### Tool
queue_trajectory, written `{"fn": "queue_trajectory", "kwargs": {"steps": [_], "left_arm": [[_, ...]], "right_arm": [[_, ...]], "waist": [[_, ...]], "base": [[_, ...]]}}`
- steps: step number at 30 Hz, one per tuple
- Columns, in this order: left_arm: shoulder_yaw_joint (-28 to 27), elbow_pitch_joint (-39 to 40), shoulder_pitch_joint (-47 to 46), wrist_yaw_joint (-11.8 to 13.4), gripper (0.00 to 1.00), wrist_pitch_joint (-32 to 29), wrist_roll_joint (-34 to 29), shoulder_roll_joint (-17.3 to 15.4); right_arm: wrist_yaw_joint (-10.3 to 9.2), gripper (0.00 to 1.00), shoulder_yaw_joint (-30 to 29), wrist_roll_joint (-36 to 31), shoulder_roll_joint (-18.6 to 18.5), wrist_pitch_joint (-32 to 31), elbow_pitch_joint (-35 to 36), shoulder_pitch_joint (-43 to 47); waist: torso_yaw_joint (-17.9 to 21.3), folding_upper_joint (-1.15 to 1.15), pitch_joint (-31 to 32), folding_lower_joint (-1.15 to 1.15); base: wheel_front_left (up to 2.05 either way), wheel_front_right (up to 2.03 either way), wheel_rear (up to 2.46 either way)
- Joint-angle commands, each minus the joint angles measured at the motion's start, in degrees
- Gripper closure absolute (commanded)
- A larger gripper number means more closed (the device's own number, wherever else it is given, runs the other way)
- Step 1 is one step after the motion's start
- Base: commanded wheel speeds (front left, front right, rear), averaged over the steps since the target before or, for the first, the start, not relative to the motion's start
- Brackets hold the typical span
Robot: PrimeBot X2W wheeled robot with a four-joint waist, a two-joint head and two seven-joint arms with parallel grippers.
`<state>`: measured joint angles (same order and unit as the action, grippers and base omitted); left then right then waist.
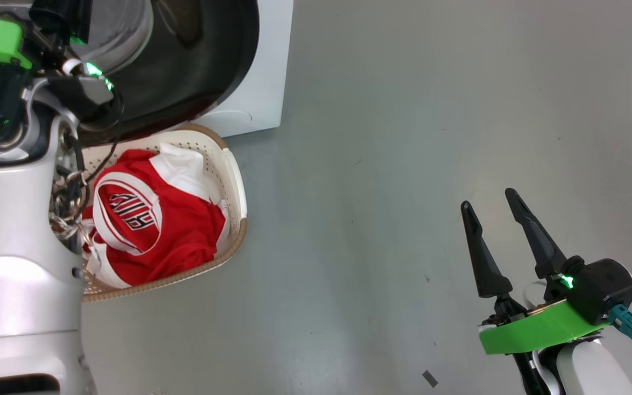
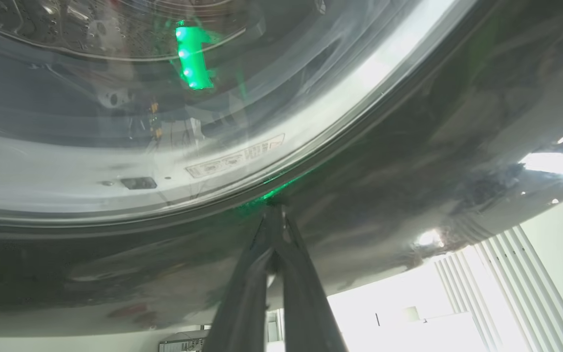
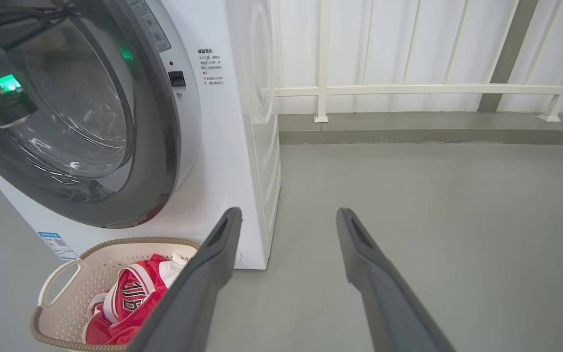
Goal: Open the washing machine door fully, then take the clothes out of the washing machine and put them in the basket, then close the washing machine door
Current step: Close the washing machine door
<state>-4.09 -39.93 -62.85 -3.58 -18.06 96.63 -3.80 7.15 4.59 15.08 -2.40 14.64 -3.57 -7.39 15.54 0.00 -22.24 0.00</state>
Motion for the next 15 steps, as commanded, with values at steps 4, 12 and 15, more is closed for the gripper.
{"fn": "queue_trajectory", "kwargs": {"steps": [4,12,15], "left_arm": [[-1.01,0.09,-0.85,-1.48,1.00,0.09,-0.99,-2.24],[-0.30,2.00,2.98,-2.64,1.00,-0.87,-1.69,-2.06],[0.34,4.18,5.70,-2.91,0.00,-0.95,-2.69,-2.21]], "right_arm": [[0.34,0.00,0.75,0.65,-0.48,0.36,1.14,-0.92],[0.34,0.00,0.85,1.48,-0.48,0.36,0.39,-0.71],[0.34,0.00,0.96,1.59,-0.48,0.36,-0.04,-0.68]], "waist": [[-0.33,0.00,0.55,0.00],[-2.44,0.00,2.55,0.00],[-3.54,0.00,3.76,0.00]], "base": [[0.00,0.00,0.00],[0.00,0.00,0.00],[0.00,0.00,0.00]]}}
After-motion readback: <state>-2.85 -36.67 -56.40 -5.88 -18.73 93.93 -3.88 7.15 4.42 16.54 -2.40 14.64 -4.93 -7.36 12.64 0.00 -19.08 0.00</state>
